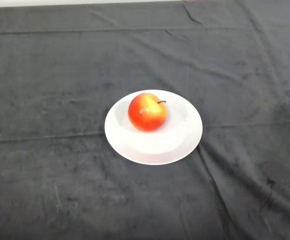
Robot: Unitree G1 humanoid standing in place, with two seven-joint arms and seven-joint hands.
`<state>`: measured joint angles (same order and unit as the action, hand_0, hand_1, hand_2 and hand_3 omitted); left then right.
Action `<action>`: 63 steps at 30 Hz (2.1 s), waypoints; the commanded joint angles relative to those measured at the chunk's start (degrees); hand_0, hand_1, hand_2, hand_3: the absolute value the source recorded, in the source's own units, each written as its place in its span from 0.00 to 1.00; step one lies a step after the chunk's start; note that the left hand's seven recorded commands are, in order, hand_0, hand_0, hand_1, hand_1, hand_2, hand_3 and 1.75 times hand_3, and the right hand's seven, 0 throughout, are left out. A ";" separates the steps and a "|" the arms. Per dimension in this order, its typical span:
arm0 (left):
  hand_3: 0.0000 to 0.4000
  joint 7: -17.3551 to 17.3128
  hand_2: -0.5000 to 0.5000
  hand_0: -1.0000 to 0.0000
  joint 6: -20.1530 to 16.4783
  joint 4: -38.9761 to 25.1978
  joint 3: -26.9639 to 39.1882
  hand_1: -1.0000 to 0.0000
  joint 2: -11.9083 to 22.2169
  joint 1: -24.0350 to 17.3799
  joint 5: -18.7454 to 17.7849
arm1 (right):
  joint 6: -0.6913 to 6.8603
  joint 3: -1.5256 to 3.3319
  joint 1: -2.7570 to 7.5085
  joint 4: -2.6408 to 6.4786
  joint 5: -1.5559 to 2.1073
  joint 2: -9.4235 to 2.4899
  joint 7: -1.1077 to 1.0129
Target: Move the apple to the plate
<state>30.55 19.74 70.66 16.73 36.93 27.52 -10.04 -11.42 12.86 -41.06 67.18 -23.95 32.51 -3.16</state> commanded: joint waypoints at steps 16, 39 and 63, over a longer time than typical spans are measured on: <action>0.00 1.52 0.50 1.00 -2.60 -2.02 -0.23 1.00 3.93 -2.32 2.74 | -0.26 0.66 -0.34 0.50 -0.24 1.55 0.50; 0.00 1.45 0.50 1.00 -3.48 -3.31 0.85 1.00 3.60 -2.65 3.84 | -0.19 0.64 -0.27 0.37 -0.21 1.56 0.48; 0.00 1.25 0.50 1.00 -4.08 -3.78 1.97 1.00 3.37 -2.77 4.61 | -0.14 0.62 -0.24 0.29 -0.20 1.56 0.46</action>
<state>31.48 16.40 69.68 17.24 36.93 25.88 -6.32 -11.42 12.87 -41.06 67.18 -23.95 32.52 -3.16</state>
